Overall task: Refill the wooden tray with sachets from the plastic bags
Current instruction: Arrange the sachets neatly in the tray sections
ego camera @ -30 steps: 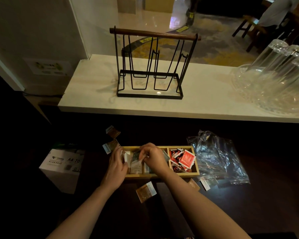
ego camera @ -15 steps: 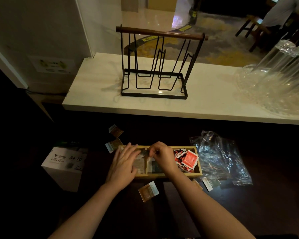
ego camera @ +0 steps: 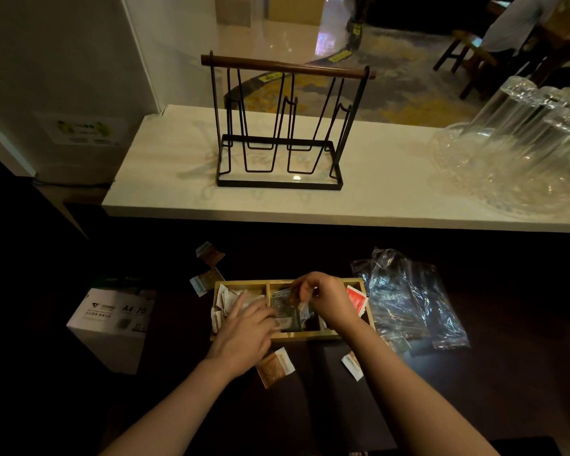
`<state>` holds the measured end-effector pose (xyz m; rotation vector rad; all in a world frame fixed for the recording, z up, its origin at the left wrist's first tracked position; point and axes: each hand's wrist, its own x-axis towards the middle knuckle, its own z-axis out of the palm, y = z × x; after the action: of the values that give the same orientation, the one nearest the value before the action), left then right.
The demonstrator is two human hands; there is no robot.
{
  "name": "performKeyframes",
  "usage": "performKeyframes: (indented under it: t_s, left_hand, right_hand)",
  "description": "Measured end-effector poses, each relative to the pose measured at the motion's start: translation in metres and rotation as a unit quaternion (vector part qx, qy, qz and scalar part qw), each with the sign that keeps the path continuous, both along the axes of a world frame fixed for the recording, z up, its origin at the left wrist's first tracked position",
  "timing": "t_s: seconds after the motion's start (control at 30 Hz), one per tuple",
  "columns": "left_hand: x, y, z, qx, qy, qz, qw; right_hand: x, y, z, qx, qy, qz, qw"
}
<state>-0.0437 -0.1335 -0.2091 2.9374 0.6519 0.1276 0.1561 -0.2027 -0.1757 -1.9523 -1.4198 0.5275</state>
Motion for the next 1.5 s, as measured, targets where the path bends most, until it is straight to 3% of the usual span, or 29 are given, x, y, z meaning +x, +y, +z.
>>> performKeyframes:
  t_s: [0.1, 0.3, 0.5, 0.6, 0.7, 0.77, 0.87, 1.13, 1.33, 1.5]
  left_hand:
    - [-0.003, 0.013, 0.004, -0.049, -0.083, 0.138, 0.986]
    - [-0.017, 0.050, 0.011, -0.138, -0.115, 0.309, 0.934]
    - [-0.019, 0.100, 0.002, -0.152, -0.031, 0.290, 0.944]
    - [-0.018, 0.120, 0.001, -0.139, 0.078, 0.252, 0.954]
    - [-0.017, 0.142, 0.001, -0.171, 0.199, 0.220, 0.940]
    - [-0.015, 0.156, 0.001, -0.222, 0.233, 0.215, 0.922]
    - [-0.008, 0.170, -0.003, -0.258, 0.258, 0.210, 0.907]
    - [0.011, 0.176, -0.017, -0.219, 0.308, 0.205, 0.903]
    - [0.007, 0.159, -0.023, -0.068, 0.323, 0.178, 0.927]
    - [-0.001, 0.149, -0.023, -0.061, 0.300, 0.174, 0.936]
  right_hand:
    - [-0.017, 0.008, -0.002, 0.000, 0.023, 0.024, 0.999]
    - [-0.057, 0.019, -0.009, -0.080, -0.003, 0.057, 0.995]
    - [-0.064, 0.029, -0.021, -0.117, -0.071, 0.095, 0.986]
    - [-0.063, 0.027, -0.024, -0.077, -0.104, 0.059, 0.990]
    - [-0.060, 0.021, -0.028, -0.052, -0.106, 0.022, 0.993]
    - [-0.056, 0.014, -0.031, -0.040, -0.107, 0.000, 0.993]
    - [-0.050, 0.009, -0.031, -0.023, -0.107, -0.021, 0.994]
    - [-0.049, -0.016, -0.019, 0.021, -0.160, 0.054, 0.985]
    - [-0.060, -0.036, -0.037, 0.019, -0.196, 0.163, 0.967]
    - [-0.070, -0.047, -0.049, -0.049, -0.218, 0.265, 0.938]
